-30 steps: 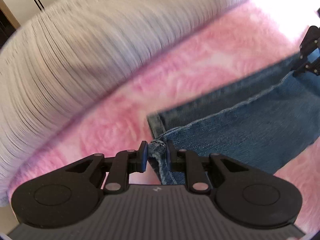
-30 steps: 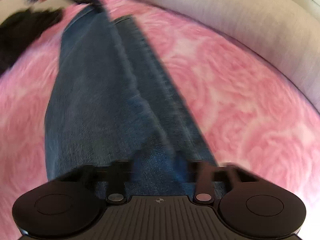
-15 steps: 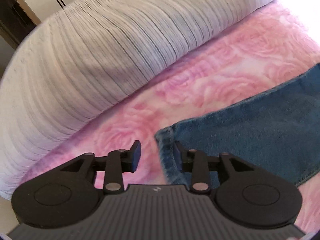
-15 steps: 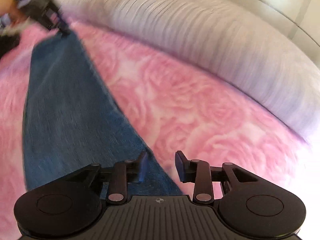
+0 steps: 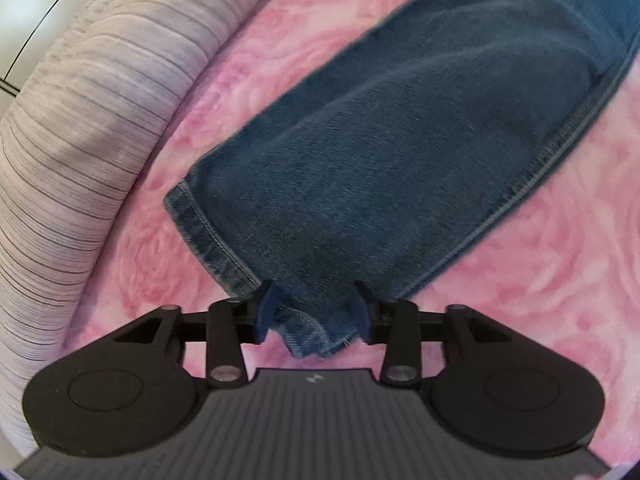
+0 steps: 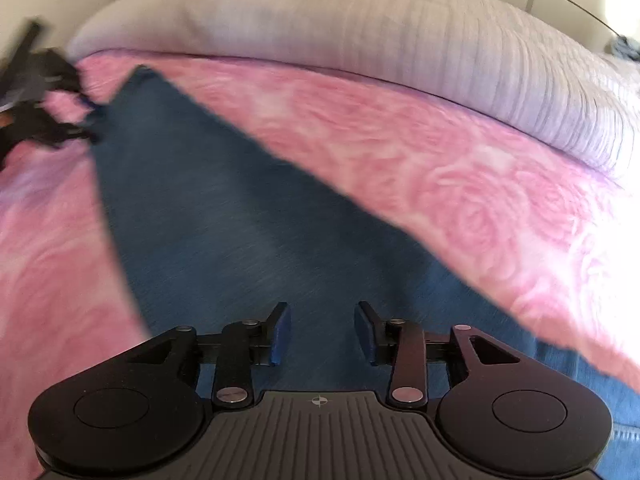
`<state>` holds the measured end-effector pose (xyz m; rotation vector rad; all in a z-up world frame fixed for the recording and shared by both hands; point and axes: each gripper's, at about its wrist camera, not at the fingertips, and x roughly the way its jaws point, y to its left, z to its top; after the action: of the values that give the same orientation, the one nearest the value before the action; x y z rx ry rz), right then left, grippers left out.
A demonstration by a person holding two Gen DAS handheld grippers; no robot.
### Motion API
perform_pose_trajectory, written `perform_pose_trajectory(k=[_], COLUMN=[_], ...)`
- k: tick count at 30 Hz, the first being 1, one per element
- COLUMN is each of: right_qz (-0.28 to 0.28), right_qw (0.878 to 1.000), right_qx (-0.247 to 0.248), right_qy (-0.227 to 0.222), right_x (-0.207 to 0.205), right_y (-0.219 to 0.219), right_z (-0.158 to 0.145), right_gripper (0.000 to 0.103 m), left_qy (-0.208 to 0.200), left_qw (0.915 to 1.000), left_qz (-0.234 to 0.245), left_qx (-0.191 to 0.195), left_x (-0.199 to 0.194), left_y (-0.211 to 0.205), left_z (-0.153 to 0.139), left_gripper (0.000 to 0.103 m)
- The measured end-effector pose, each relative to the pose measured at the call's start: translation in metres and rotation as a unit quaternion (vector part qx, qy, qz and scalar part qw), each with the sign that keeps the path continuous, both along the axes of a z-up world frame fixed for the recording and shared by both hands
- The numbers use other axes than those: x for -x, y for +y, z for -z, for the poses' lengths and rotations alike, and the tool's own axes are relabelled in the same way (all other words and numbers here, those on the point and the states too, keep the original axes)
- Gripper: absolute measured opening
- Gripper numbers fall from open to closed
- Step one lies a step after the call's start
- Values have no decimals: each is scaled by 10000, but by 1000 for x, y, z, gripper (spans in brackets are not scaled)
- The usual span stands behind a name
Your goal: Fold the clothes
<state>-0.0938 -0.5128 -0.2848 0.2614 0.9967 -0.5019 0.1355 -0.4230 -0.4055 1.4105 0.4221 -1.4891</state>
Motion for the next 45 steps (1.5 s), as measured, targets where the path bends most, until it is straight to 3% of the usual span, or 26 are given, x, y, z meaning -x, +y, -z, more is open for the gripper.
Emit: perform_pose_trajectory(k=[2,4,6,8,11,15,17,18,19,20,22,23,25,26,27,33,37,40,45], right_qz=[-268,-538,-820,-1046,-1320,-1891,-2051,-2057,-1978,-1899,-1840,-1822,-1768,-1745,-1724,-1671,-1890,-1958,-1412], right_qw=[9995,9973,9926,9854,9707,9446,9383,9387,9434,9480,9527,9546,9580,9591,9598,9617,9588,9609,9802], right_qx=[153,384,646,953,1439,1984,2151,2170,2070,1969,1875,1834,1770,1752,1737,1706,1687,1514,952], right_qy=[119,321,626,947,1398,1808,1770,1717,1672,1626,1531,1480,1400,1377,1371,1342,1283,1241,1012], right_x=[9,16,23,27,27,21,20,21,20,19,20,21,23,24,23,25,35,45,56], right_y=[28,56,84,103,122,126,120,115,108,100,92,92,94,95,96,103,128,157,184], right_z=[-6,-8,-5,5,24,58,63,62,59,56,48,44,34,31,29,16,-2,-8,-2], right_gripper=[44,49,65,69,69,69,69,62,49,29,14,10,8,8,8,7,7,7,18], left_qy=[-34,-378,-658,-861,-1162,-1554,-1810,-1960,-2109,-2251,-2422,-2504,-2663,-2742,-2810,-2646,-2509,-2336,-2372], left_qw=[9999,9989,9949,9893,9769,9532,9424,9366,9306,9245,9170,9137,9085,9057,9034,9198,9307,9379,9480], left_qz=[-121,186,707,1119,1732,2523,2713,2793,2873,2950,3042,3073,3135,3165,3185,2795,2599,2555,2043], left_qx=[2,186,298,366,468,604,749,792,834,873,893,893,735,656,589,766,577,215,-576], left_x=[-5,3,18,33,55,85,91,93,94,95,94,93,92,92,91,90,101,115,112], left_y=[-3,9,22,33,48,68,72,71,71,70,64,61,55,52,50,70,123,172,200], left_z=[-8,-20,-19,-10,3,21,30,35,40,45,50,53,58,60,61,9,-33,-32,10], left_gripper=[45,43,49,61,65,65,65,65,66,67,67,66,37,13,10,5,5,6,16])
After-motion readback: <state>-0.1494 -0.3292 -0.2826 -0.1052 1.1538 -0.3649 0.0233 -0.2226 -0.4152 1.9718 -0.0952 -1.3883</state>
